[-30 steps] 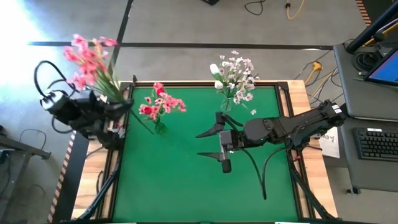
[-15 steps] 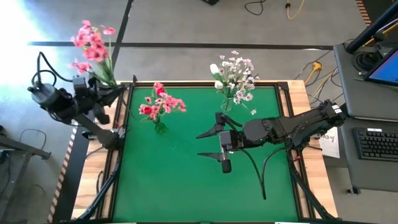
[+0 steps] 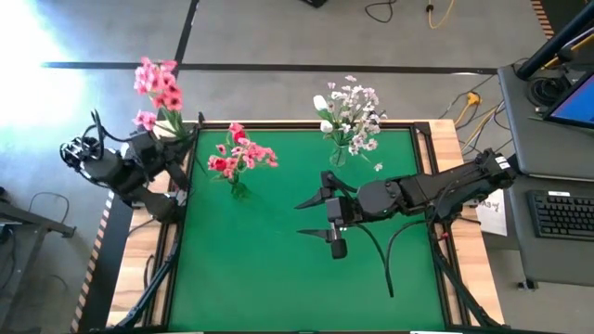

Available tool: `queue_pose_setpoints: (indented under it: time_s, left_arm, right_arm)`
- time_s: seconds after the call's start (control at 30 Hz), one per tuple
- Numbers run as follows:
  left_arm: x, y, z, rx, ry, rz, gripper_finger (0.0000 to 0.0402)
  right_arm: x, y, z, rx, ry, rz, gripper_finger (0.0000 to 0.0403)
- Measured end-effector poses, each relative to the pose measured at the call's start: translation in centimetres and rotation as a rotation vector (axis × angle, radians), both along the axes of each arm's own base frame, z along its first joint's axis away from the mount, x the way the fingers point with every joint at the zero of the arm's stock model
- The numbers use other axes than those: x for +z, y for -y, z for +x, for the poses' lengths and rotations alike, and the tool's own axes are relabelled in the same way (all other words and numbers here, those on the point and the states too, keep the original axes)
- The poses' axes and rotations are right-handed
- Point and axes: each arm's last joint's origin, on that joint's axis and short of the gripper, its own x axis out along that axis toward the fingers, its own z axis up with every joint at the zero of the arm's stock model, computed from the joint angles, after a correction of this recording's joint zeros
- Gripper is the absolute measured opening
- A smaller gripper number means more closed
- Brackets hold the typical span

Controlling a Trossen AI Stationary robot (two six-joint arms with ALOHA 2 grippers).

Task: Sort flowers into vase by color
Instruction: Put the pink flowers into the green vase

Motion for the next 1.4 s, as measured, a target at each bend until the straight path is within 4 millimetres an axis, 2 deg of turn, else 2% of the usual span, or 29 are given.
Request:
queue_pose_setpoints:
  time_s: [0.3, 0.5, 0.8, 0.93, 1.13, 1.4]
  left_arm:
    - [-4.7, 0.4, 1.4, -0.014, 0.083, -0.002, 0.0000]
    - [-7.6, 0.1, 2.0, 0.036, 0.125, 0.015, 0.0000]
    - [-11.1, -0.4, 2.5, 0.055, 0.168, 0.022, 0.0000]
    - [-12.6, -0.4, 2.7, 0.064, 0.131, 0.051, 0.0000]
    - [-12.8, -0.3, 2.7, 0.007, 0.134, 0.090, 0.0000]
    - [-11.0, -0.6, 2.2, 0.080, 0.116, 0.112, 0.0000]
  right_arm:
    - [0.6, 0.2, -0.7, 0.000, 0.007, 0.002, 0.0244]
    - [0.8, 0.3, -1.0, 0.000, 0.006, 0.002, 0.0243]
    - [0.8, 0.3, -1.0, 0.001, 0.005, 0.002, 0.0240]
    - [0.8, 0.3, -1.0, 0.001, 0.005, 0.002, 0.0242]
    - [0.8, 0.3, -1.0, 0.001, 0.004, 0.002, 0.0243]
    - [0.7, 0.3, -1.0, -0.001, 0.001, 0.008, 0.0243]
